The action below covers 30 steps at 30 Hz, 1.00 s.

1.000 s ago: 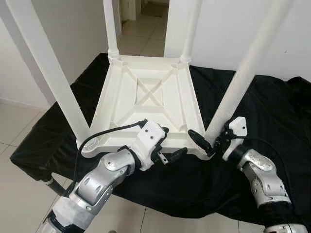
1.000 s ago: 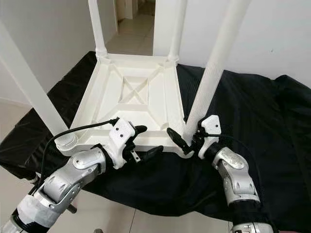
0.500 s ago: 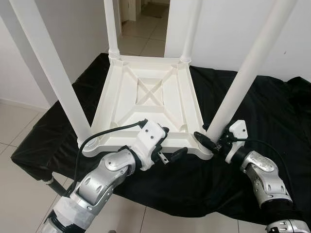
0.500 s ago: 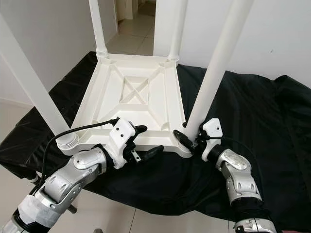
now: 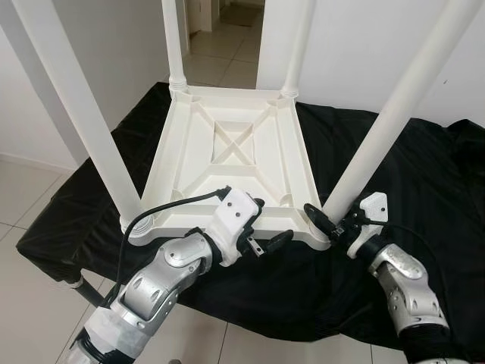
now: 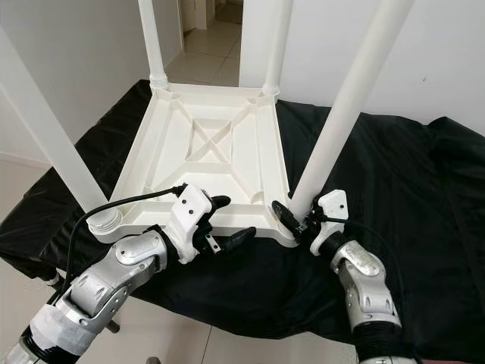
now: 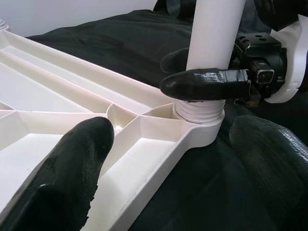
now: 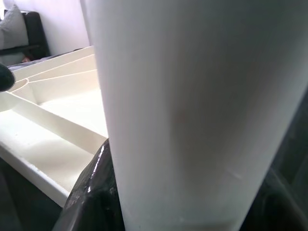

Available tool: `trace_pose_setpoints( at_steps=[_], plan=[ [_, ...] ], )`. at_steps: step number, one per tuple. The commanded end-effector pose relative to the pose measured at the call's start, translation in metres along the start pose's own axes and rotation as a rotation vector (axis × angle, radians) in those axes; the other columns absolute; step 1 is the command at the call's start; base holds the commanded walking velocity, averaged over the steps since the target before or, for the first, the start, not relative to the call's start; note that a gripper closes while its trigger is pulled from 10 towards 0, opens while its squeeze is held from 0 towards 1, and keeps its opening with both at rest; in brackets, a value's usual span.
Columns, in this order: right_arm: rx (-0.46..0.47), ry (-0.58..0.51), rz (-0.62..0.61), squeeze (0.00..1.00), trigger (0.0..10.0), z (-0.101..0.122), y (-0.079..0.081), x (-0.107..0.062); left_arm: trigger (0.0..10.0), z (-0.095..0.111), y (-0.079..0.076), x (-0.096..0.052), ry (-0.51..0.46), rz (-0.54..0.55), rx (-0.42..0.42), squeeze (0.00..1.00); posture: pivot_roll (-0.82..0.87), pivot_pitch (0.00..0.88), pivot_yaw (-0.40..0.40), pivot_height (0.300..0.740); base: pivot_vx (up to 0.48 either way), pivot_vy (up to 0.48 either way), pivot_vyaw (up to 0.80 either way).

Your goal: Building children table

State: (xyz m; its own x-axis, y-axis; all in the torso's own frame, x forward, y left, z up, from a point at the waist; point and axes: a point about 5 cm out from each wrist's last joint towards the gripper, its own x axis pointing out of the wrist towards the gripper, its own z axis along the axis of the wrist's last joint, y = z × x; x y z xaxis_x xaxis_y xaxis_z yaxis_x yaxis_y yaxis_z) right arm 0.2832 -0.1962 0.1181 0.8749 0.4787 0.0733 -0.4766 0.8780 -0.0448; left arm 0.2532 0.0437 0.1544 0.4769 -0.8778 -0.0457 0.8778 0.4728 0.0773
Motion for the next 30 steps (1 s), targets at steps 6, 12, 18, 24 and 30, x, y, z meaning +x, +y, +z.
trace_pose_setpoints(
  at_steps=[6, 12, 18, 24, 30],
  plan=[
    [0.066, -0.035, -0.18, 0.0, 10.0, 0.004, 0.002, 0.0, 10.0, -0.001, -0.007, 0.0, 0.005, -0.124, 0.008, 0.0, -0.08, 0.0, -0.023, 0.74, 0.0, 0.0, 0.0],
    [0.129, -0.019, -0.463, 0.0, 10.0, 0.004, 0.026, 0.001, 10.0, -0.001, -0.009, -0.002, -0.001, -0.115, -0.007, 0.0, -0.08, 0.0, -0.027, 0.74, 0.0, 0.0, 0.0],
    [0.192, 0.011, -0.755, 0.0, 10.0, 0.002, 0.04, 0.008, 10.0, 0.001, -0.009, -0.001, -0.015, -0.1, -0.016, 0.0, -0.08, 0.0, -0.03, 0.74, 0.0, 0.0, 0.0],
    [0.23, -0.023, -0.648, 0.0, 10.0, 0.008, 0.057, 0.016, 10.0, 0.003, -0.011, 0.001, -0.027, -0.104, -0.024, 0.0, -0.08, 0.0, -0.032, 0.74, 0.0, 0.0, 0.0],
    [0.227, -0.011, -0.624, 0.06, 10.0, 0.007, 0.062, 0.015, 10.0, 0.002, -0.011, 0.0, -0.023, -0.104, -0.019, 0.0, -0.08, 0.0, -0.033, 0.74, 0.0, 0.0, 0.0]
  ],
)
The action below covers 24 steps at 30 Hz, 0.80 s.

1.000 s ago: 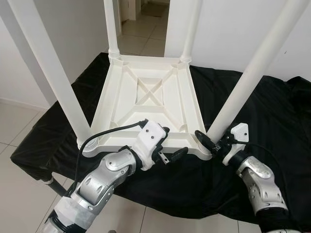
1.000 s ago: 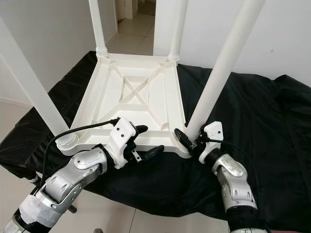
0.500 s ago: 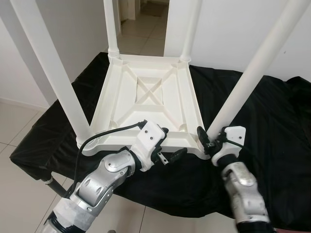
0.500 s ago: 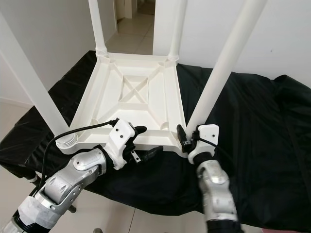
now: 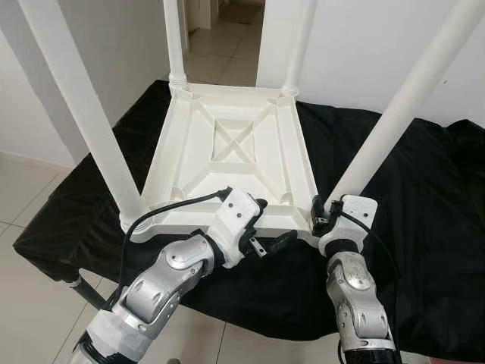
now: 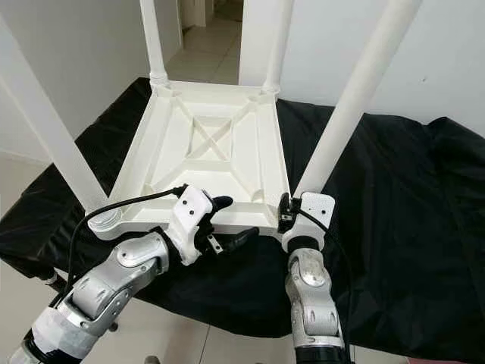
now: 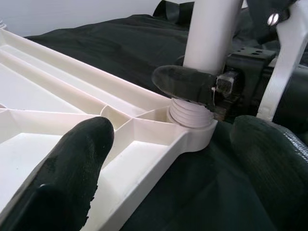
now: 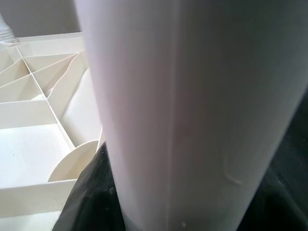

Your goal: Building children table

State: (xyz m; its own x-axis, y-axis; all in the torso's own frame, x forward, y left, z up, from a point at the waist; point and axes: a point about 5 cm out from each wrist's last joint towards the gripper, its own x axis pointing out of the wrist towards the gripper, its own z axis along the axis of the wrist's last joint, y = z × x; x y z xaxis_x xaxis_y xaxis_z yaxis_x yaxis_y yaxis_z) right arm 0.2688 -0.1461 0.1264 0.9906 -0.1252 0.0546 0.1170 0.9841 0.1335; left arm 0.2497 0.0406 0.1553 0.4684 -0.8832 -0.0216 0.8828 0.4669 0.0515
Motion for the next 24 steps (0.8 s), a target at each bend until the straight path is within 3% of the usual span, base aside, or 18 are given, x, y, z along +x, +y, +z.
trace_pose_setpoints(
  at_steps=[1, 2, 9, 15, 16, 18, 19, 24],
  plan=[
    [0.088, 0.027, 0.0, 0.06, 10.0, -0.004, 0.011, -0.004, 10.0, 0.001, -0.006, -0.001, 0.002, -0.096, 0.005, 0.0, -0.08, 0.0, -0.033, 0.74, 0.0, 0.0, 0.0],
    [0.088, 0.013, 0.036, 1.0, 10.0, -0.002, 0.013, -0.006, 10.0, 0.002, -0.005, -0.001, -0.002, -0.089, 0.005, 0.0, -0.08, 0.0, -0.037, 0.74, 0.0, 0.0, 0.0],
    [0.06, -0.027, 0.115, 1.0, 10.0, 0.008, 0.015, -0.012, 10.0, 0.004, -0.004, -0.001, -0.013, -0.071, 0.005, 0.0, -0.07, 0.0, -0.043, 0.74, 0.0, 0.0, 0.0],
    [0.009, -0.052, 0.219, 1.0, 10.0, 0.014, -0.008, -0.013, 10.0, 0.004, -0.001, -0.004, -0.01, -0.065, 0.011, 0.0, -0.07, 0.0, -0.047, 0.74, 0.0, 0.0, 0.0],
    [0.001, -0.054, 0.255, 0.85, 10.0, 0.015, -0.012, -0.013, 10.0, 0.004, -0.001, -0.004, -0.009, -0.068, 0.013, 0.0, -0.07, 0.0, -0.049, 0.74, 0.0, 0.0, 0.0],
    [-0.004, -0.055, 0.277, 0.85, 10.0, 0.015, -0.015, -0.013, 10.0, 0.004, -0.001, -0.004, -0.009, -0.07, 0.015, 0.0, -0.07, 0.0, -0.049, 0.74, 0.0, 0.0, 0.0],
    [-0.008, -0.052, 0.318, 0.0, 10.0, 0.014, -0.016, -0.013, 10.0, 0.004, -0.002, -0.004, -0.008, -0.073, 0.015, 0.0, -0.07, 0.0, -0.049, 0.74, 0.0, 0.0, 0.0],
    [-0.022, -0.032, 0.496, 0.0, 10.0, 0.01, -0.022, -0.011, 10.0, 0.003, -0.002, -0.005, -0.002, -0.078, 0.018, 0.0, -0.06, 0.0, -0.051, 0.74, 0.0, 0.0, 0.0]
  ],
)
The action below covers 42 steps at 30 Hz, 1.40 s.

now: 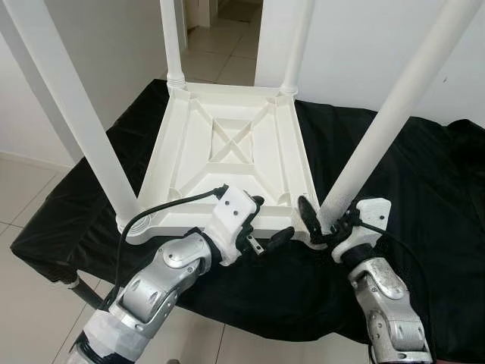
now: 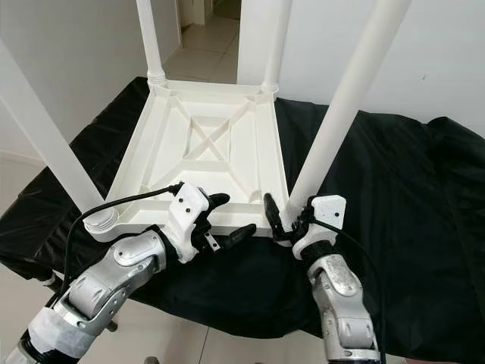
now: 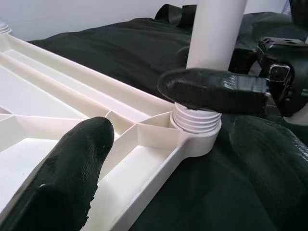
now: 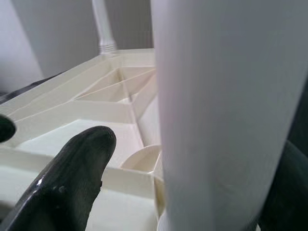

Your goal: Building children table

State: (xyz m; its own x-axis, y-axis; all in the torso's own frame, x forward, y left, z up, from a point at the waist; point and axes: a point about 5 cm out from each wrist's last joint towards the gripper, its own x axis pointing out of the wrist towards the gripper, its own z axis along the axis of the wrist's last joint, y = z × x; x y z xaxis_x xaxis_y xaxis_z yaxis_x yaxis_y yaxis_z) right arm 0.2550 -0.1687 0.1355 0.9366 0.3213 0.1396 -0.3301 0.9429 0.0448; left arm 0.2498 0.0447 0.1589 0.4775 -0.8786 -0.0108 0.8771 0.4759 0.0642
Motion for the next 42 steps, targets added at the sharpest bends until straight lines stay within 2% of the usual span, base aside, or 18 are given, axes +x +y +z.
trace_pose_setpoints(
  at_steps=[1, 9, 16, 17, 18, 19, 20, 21, 22, 31, 32, 33, 42],
  plan=[
    [0.007, 0.015, 0.068, 0.0, 10.0, -0.004, 0.0, 0.0, 10.0, -0.001, -0.004, -0.002, 0.01, -0.089, 0.007, 0.0, -0.06, 0.0, -0.051, 0.74, 0.0, 0.0, 0.0],
    [-0.05, 0.082, 0.23, 0.0, 10.0, -0.013, -0.015, 0.015, 10.0, 0.0, 0.002, -0.001, 0.016, -0.086, 0.034, 0.0, -0.05, 0.0, -0.047, 0.74, 0.0, 0.0, 0.0],
    [-0.06, 0.113, 0.304, 0.0, 10.0, -0.022, -0.014, 0.026, 10.0, 0.003, 0.003, 0.003, 0.009, -0.09, 0.05, 0.0, -0.04, 0.0, -0.048, 0.74, 0.0, 0.0, 0.0],
    [-0.066, 0.122, 0.316, 0.0, 8.7, -0.024, -0.015, 0.028, 10.0, 0.004, 0.003, 0.004, 0.007, -0.093, 0.053, 0.0, -0.04, 0.0, -0.048, 0.74, 0.0, 0.0, 0.0],
    [-0.07, 0.127, 0.323, 0.0, 4.7, -0.025, -0.015, 0.028, 10.0, 0.004, 0.002, 0.005, 0.006, -0.096, 0.054, 0.0, -0.04, 0.0, -0.048, 0.74, 0.0, 0.0, 0.0],
    [-0.076, 0.131, 0.33, 0.0, 3.3, -0.026, -0.016, 0.028, 10.0, 0.004, 0.002, 0.005, 0.005, -0.098, 0.054, 0.0, -0.04, 0.0, -0.048, 0.74, 0.0, 0.0, 0.0],
    [-0.076, 0.131, 0.33, 0.0, 3.3, -0.026, -0.016, 0.028, 10.0, 0.004, 0.002, 0.005, 0.005, -0.098, 0.054, 0.0, -0.04, 0.0, -0.048, 0.74, 0.0, 0.0, 0.0],
    [-0.08, 0.134, 0.329, 0.0, 0.1, -0.027, -0.018, 0.028, 10.0, 0.004, 0.001, 0.006, 0.005, -0.101, 0.053, 0.0, -0.04, 0.0, -0.048, 0.74, 0.0, 0.0, 0.0],
    [-0.085, 0.137, 0.327, 0.0, 0.0, -0.028, -0.02, 0.027, 10.0, 0.003, 0.0, 0.006, 0.006, -0.103, 0.053, 0.0, -0.04, 0.0, -0.05, 0.74, 0.0, 0.0, 0.0],
    [-0.093, 0.135, 0.313, 0.0, 0.0, -0.032, -0.03, 0.024, 10.0, -0.004, -0.002, 0.005, 0.033, -0.119, 0.067, 0.0, -0.05, 0.0, -0.04, 0.74, 0.0, 0.0, 0.0],
    [-0.084, 0.126, 0.295, 0.0, 2.4, -0.033, -0.029, 0.022, 10.0, -0.005, -0.002, 0.004, 0.039, -0.125, 0.07, 0.0, -0.05, 0.0, -0.037, 0.74, 0.0, 0.0, 0.0],
    [-0.069, 0.114, 0.268, 0.0, 10.0, -0.033, -0.029, 0.02, 10.0, -0.005, -0.002, 0.004, 0.042, -0.129, 0.071, 0.0, -0.06, 0.0, -0.036, 0.74, 0.0, 0.0, 0.0],
    [-0.067, 0.106, 0.153, 0.0, 10.0, -0.03, -0.031, 0.017, 10.0, -0.005, -0.002, 0.004, 0.043, -0.134, 0.071, 0.0, -0.06, 0.0, -0.044, 0.74, 0.0, 0.0, 0.0]
  ],
)
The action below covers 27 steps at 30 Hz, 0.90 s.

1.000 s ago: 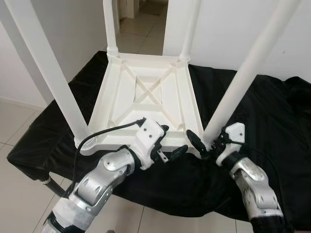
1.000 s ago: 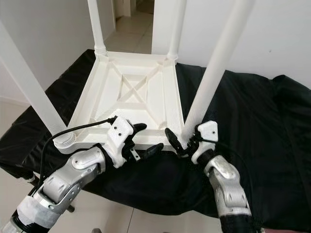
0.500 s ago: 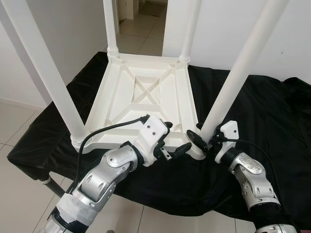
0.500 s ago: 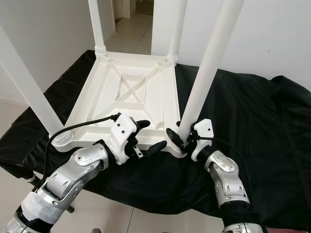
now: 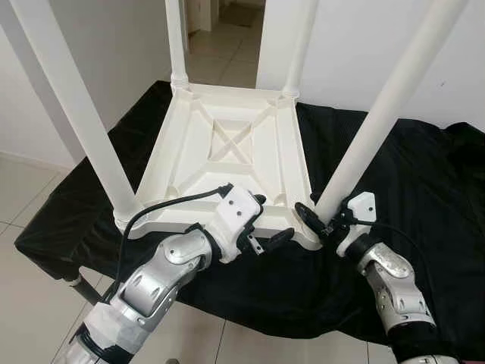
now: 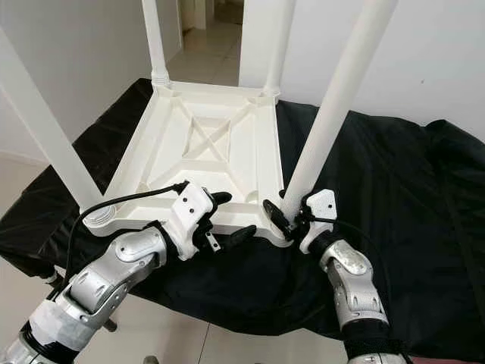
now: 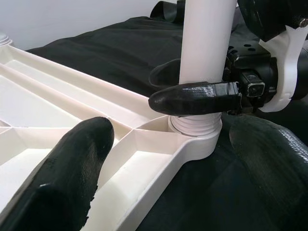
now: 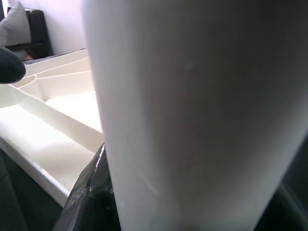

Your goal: Building children table

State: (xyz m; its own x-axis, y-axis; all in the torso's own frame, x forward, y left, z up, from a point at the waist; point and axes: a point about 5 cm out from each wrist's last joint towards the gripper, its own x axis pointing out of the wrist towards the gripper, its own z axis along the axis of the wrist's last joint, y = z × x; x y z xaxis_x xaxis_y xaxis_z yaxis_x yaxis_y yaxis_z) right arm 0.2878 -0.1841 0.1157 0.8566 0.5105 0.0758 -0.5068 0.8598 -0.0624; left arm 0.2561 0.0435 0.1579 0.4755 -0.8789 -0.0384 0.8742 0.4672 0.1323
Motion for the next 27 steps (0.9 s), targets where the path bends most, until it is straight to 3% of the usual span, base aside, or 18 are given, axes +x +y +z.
trace_pose_setpoints(
  at_steps=[1, 4, 6, 10, 12, 13, 14, 16, 17, 19, 21, 27],
  plan=[
    [0.025, 0.044, -0.051, 0.0, 10.0, -0.008, -0.002, -0.006, 10.0, -0.003, -0.007, 0.0, 0.011, -0.13, 0.004, 0.0, -0.06, 0.0, -0.044, 0.74, 0.0, 0.0, 0.0],
    [-0.003, 0.085, -0.179, 0.0, 10.0, -0.01, -0.001, -0.007, 10.0, -0.003, -0.008, 0.0, 0.009, -0.125, 0.003, 0.0, -0.06, 0.0, -0.052, 0.74, 0.0, 0.0, 0.0],
    [0.027, 0.072, -0.284, 0.0, 10.0, -0.008, 0.004, -0.007, 10.0, -0.003, -0.009, -0.001, 0.01, -0.122, 0.001, 0.0, -0.05, 0.0, -0.059, 0.74, 0.0, 0.0, 0.0],
    [0.066, 0.052, -0.352, 0.0, 10.0, -0.006, 0.01, -0.008, 10.0, -0.004, -0.009, -0.001, 0.013, -0.119, 0.002, 0.0, -0.05, 0.0, -0.059, 0.74, 0.0, 0.0, 0.0],
    [0.12, 0.045, -0.504, 0.0, 10.0, -0.008, 0.018, -0.01, 10.0, -0.005, -0.007, -0.002, 0.015, -0.107, 0.001, 0.0, -0.05, 0.0, -0.062, 0.74, 0.0, 0.0, 0.0],
    [0.12, 0.045, -0.504, 0.0, 10.0, -0.008, 0.018, -0.01, 10.0, -0.005, -0.007, -0.002, 0.015, -0.107, 0.001, 0.0, -0.05, 0.0, -0.062, 0.74, 0.0, 0.0, 0.0],
    [0.142, 0.034, -0.624, 0.0, 10.0, -0.008, 0.026, -0.011, 10.0, -0.004, -0.006, -0.004, 0.013, -0.1, 0.0, 0.0, -0.05, 0.0, -0.06, 0.74, 0.0, 0.0, 0.0],
    [0.161, 0.03, -0.68, 0.0, 10.0, -0.009, 0.031, -0.01, 10.0, -0.004, -0.005, -0.004, 0.013, -0.097, 0.0, 0.0, -0.05, 0.0, -0.058, 0.74, 0.0, 0.0, 0.0],
    [0.161, 0.03, -0.68, 0.0, 10.0, -0.009, 0.031, -0.01, 10.0, -0.004, -0.005, -0.004, 0.013, -0.097, 0.0, 0.0, -0.05, 0.0, -0.058, 0.74, 0.0, 0.0, 0.0],
    [0.208, 0.041, -0.722, 0.0, 10.0, -0.011, 0.047, -0.004, 10.0, -0.003, -0.004, -0.003, 0.011, -0.093, 0.0, 0.0, -0.05, 0.0, -0.054, 0.74, 0.0, 0.0, 0.0],
    [0.222, 0.034, -0.669, 0.0, 10.0, -0.008, 0.058, 0.002, 10.0, -0.002, -0.004, -0.003, 0.008, -0.091, -0.001, 0.0, -0.05, 0.0, -0.048, 0.74, 0.0, 0.0, 0.0],
    [0.2, 0.042, -0.687, 0.0, 10.0, -0.005, 0.048, -0.001, 10.0, -0.002, -0.005, -0.003, 0.012, -0.102, 0.002, 0.0, -0.05, 0.0, -0.048, 0.74, 0.0, 0.0, 0.0]
  ],
)
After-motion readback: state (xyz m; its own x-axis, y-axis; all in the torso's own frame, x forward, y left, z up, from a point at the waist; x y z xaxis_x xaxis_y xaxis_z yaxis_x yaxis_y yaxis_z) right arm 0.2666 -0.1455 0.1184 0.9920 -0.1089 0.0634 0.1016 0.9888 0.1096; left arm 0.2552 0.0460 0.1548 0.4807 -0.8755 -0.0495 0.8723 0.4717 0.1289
